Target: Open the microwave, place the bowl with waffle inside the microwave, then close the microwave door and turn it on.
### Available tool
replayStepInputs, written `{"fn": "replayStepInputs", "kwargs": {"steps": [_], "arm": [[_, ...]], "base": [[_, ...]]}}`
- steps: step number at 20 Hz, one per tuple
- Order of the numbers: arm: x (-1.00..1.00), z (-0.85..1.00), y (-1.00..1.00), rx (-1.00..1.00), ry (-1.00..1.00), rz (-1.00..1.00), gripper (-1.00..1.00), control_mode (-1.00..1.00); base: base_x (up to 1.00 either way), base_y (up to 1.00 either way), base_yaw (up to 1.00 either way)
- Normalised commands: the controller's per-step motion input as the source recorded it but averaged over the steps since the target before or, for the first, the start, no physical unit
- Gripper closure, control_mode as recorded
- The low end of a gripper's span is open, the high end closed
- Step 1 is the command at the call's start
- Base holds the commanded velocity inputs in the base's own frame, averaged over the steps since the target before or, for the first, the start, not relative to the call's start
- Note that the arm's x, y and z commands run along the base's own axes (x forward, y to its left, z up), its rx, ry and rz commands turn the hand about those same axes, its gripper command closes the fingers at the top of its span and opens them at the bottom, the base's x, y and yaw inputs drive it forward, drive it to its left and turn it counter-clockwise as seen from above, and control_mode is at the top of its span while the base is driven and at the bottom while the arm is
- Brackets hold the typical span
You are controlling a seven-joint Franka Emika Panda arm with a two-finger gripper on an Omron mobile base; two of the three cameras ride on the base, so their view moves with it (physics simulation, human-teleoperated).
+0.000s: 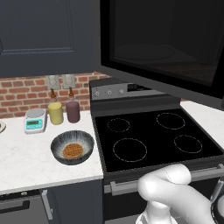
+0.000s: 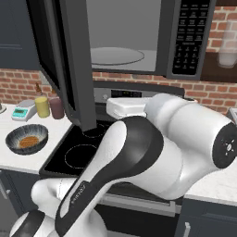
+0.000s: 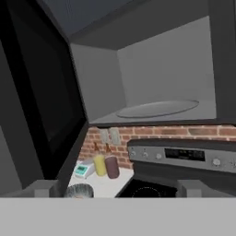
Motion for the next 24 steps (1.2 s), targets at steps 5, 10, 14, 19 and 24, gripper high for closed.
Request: {"fn": "replayStepInputs", "kwargs": {"steps": [5, 10, 14, 19, 24], "arm": [[0.27, -0.31, 0.16, 0.11, -0.03, 0.31, -1.0, -1.0], [0.07, -0.22, 0.26, 0.05, -0.07, 0.15, -1.0, -1.0], [0.03, 0.0, 0.26, 0.0, -0.02, 0.0, -1.0, -1.0], [0.21, 0.0, 0.35, 0.0, -0.01, 0.0, -1.0, -1.0], [0.39, 0.0, 0.13, 0.04, 0.0, 0.03, -1.0, -1.0]], "base": [[0.0, 0.0, 0.0], [0.0, 0.0, 0.0], [0.0, 0.0, 0.0], [0.0, 0.0, 0.0], [0.0, 0.0, 0.0]]}}
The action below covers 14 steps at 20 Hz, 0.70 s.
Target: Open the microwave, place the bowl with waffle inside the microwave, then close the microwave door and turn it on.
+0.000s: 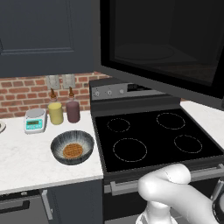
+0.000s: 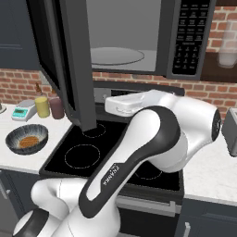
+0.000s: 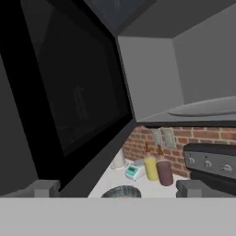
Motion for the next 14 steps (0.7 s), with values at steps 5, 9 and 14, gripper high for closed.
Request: {"fn": "replayStepInputs", "kwargs": {"steps": [5, 9, 14], "arm": [[0.32, 0.0, 0.02, 0.08, 0.0, 0.08, -1.0, -1.0], [-0.02, 0.0, 0.23, 0.07, 0.0, 0.13, -1.0, -1.0], [-0.46, 0.0, 0.62, 0.0, 0.0, 0.12, -1.0, -1.0]], "base": [[0.0, 0.0, 0.0], [0.0, 0.0, 0.0], [0.0, 0.0, 0.0]]}}
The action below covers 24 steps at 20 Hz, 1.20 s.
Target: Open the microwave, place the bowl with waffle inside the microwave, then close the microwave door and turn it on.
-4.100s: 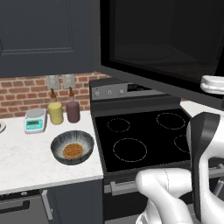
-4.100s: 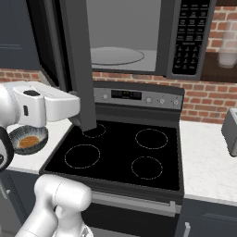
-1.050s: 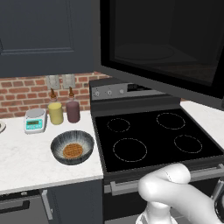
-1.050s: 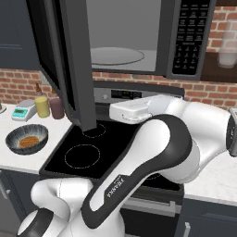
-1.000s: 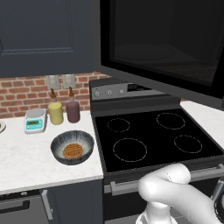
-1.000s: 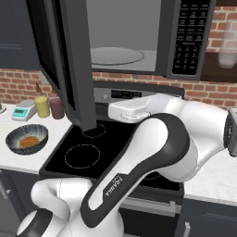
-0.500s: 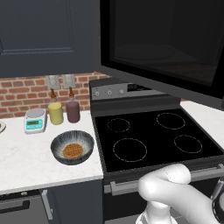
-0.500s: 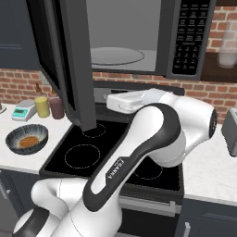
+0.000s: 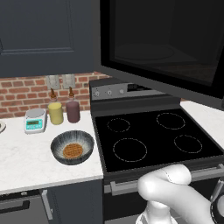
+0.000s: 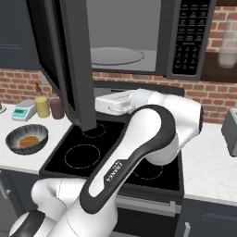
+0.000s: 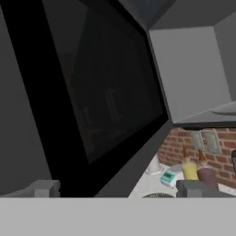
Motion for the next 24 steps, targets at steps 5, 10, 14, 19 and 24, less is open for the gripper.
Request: {"fn": "replayStepInputs", "kwargs": {"steps": [5, 10, 14, 19, 24], "arm": [[-0.83, 0.0, 0.75, 0.0, 0.0, 0.11, -1.0, -1.0], [-0.83, 0.0, 0.77, 0.0, 0.0, 0.05, -1.0, -1.0], [-0.66, 0.0, 0.8, 0.0, 0.0, 0.0, -1.0, -1.0], [-0.24, 0.0, 0.61, 0.0, 0.0, 0.0, -1.0, -1.0], [0.0, 0.0, 0.71, 0.0, 0.0, 0.0, -1.0, -1.0]], "base": [[0.0, 0.0, 0.0], [0.0, 0.0, 0.0], [0.0, 0.0, 0.0], [0.0, 0.0, 0.0], [0.0, 0.0, 0.0]]}}
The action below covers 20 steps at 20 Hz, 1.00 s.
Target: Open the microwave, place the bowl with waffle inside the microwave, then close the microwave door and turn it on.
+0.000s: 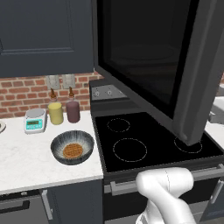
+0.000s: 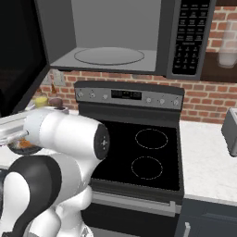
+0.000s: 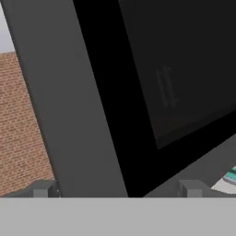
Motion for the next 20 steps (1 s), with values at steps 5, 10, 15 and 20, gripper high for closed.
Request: {"fn": "replayStepInputs", "kwargs": {"steps": [5, 10, 15, 20], "arm": [[0.2, 0.0, 0.6, 0.0, 0.01, 0.07, -1.0, -1.0], [0.29, 0.0, 0.53, 0.0, 0.01, 0.09, -1.0, -1.0], [0.33, 0.0, 0.51, 0.0, 0.05, 0.08, -1.0, -1.0], [0.26, 0.0, 0.46, 0.0, 0.03, 0.04, -1.0, -1.0]], "base": [[0.0, 0.0, 0.0], [0.0, 0.0, 0.0], [0.0, 0.0, 0.0], [0.0, 0.0, 0.0]]}}
